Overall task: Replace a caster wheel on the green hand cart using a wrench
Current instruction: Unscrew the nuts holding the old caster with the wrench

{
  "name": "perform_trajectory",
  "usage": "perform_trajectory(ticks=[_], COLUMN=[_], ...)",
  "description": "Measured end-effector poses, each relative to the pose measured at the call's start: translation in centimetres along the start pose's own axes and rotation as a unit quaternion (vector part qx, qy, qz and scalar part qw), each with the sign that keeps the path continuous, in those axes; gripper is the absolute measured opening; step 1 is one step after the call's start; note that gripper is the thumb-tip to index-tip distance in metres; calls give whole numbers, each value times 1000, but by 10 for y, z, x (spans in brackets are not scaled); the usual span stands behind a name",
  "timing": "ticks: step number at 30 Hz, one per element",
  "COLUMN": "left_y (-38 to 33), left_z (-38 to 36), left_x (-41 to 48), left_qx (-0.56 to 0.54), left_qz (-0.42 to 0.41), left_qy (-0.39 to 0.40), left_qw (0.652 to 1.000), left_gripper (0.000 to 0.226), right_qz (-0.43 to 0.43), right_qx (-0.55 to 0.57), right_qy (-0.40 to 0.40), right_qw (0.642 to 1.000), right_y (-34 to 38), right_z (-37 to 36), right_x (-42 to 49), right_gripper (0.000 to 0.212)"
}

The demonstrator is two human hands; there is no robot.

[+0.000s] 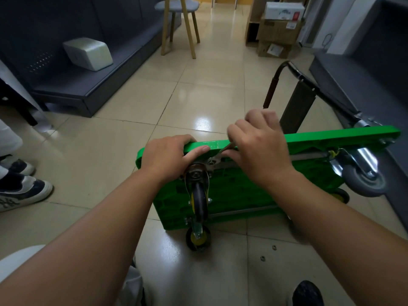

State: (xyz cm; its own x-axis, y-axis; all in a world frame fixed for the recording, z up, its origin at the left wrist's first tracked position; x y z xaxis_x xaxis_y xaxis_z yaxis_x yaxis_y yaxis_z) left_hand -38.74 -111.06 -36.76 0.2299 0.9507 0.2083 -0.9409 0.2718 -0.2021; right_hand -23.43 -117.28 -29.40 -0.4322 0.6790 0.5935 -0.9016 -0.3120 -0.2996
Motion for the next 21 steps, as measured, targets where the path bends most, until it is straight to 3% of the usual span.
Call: perform_trajectory(ticks=[2,3,4,7,9,11,15,21], left_y=[1,1,1,0,0,0,2,3], left_z=[1,1,1,0,0,0,-3,-6], left_x=[0,0,0,0,0,1,2,4], left_qx=[-1,-1,-1,-1,7,14,15,23], left_qz=[1,2,1,-4,-9,-10,-10,-10], left_qy=[0,1,2,-1,-7,-9,-11,-15], left_qw=[1000,1000,1000,1000,1000,1000,1000,1000], left_gripper=[69,71,74,76,75,73,77,76], right_qz=[-160,-263,-366,-569,-611,-621,-616,-631], right_qx=[107,185,286,558,605,646,677,667], right_qy=[10,23,17,-90,-98,-75,-10,-48], right_qw=[981,947,885,597,501,437,403,393], right_y=[-37,-55,-68,-56,-25,12,58,66], right_z=[-15,-28,-43,-91,-120,-145,-168,-183], right_x=[-25,-44,-68,-132,-156,-168,-171,-162], right_gripper=[44,44,44,35,32,32,35,39])
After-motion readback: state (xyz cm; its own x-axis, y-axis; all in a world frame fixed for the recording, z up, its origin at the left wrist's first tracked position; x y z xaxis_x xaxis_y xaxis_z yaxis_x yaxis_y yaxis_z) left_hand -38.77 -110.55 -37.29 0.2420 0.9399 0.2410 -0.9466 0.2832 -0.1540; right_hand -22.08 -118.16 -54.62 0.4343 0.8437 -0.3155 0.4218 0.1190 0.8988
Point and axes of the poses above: each hand's wrist, its own x-axis towards the middle knuckle, its own z-axis out of the back of the hand, y = z × x, the point moved 9 cm from there along x, towards the middle knuckle
